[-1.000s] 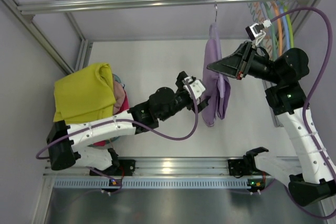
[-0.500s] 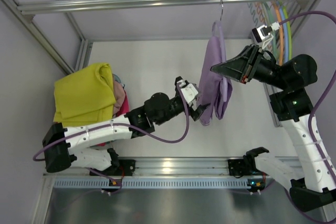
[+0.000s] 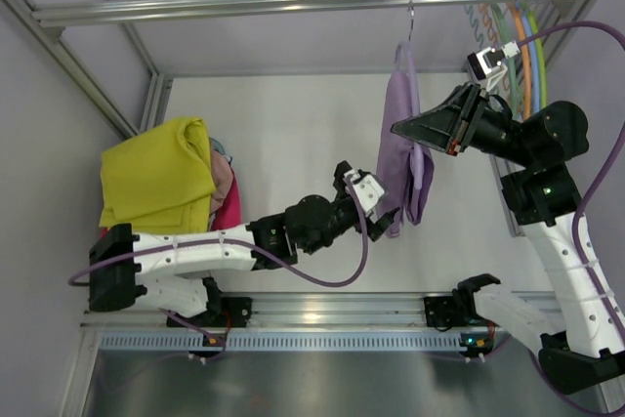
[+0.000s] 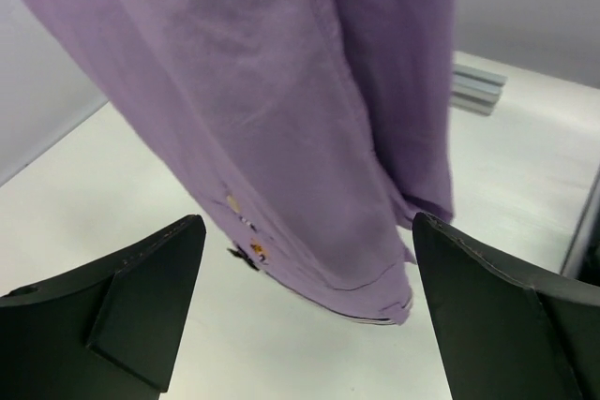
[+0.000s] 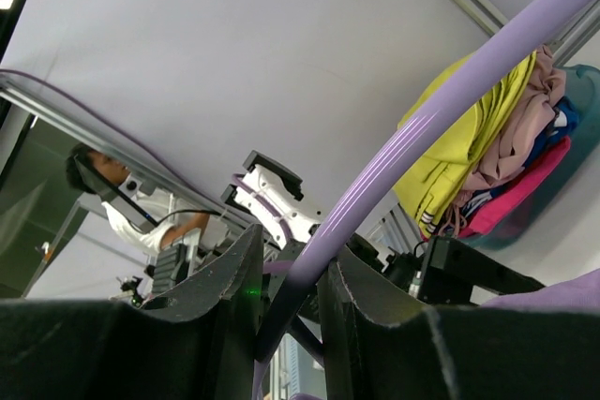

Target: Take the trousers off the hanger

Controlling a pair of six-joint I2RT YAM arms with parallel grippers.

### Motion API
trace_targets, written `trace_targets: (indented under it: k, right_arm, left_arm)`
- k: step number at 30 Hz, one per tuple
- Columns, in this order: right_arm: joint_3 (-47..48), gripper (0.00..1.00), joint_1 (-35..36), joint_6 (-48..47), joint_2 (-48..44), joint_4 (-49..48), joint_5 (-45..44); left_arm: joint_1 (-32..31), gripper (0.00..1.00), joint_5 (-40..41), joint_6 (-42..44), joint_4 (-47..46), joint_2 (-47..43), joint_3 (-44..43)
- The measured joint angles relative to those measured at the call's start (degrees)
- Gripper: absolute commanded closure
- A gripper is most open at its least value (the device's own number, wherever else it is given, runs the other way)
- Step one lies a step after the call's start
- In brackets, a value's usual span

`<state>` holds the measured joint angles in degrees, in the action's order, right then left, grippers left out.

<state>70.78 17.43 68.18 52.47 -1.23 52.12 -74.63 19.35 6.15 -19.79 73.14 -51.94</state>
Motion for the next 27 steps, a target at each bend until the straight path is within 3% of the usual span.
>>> trace_targets:
  k: [9, 17, 27]
  right_arm:
    - [0.02, 1.0, 0.02, 0.68, 0.0, 0.15, 0.02]
    - [0.28, 1.0, 0.02, 0.61, 0.0, 0.2, -0.11]
    - [0.24, 1.0, 0.02, 3.3, 0.46, 0.39, -3.02]
  left_arm:
    - [2.14, 0.02, 6.73, 0.57, -0.76, 5.9, -0.68]
    - [5.9, 0.02, 2.12, -0.33, -1.22, 5.64, -0.74]
    - [-0.98, 0.02, 0.11, 0.15, -1.66, 1.51, 3.85]
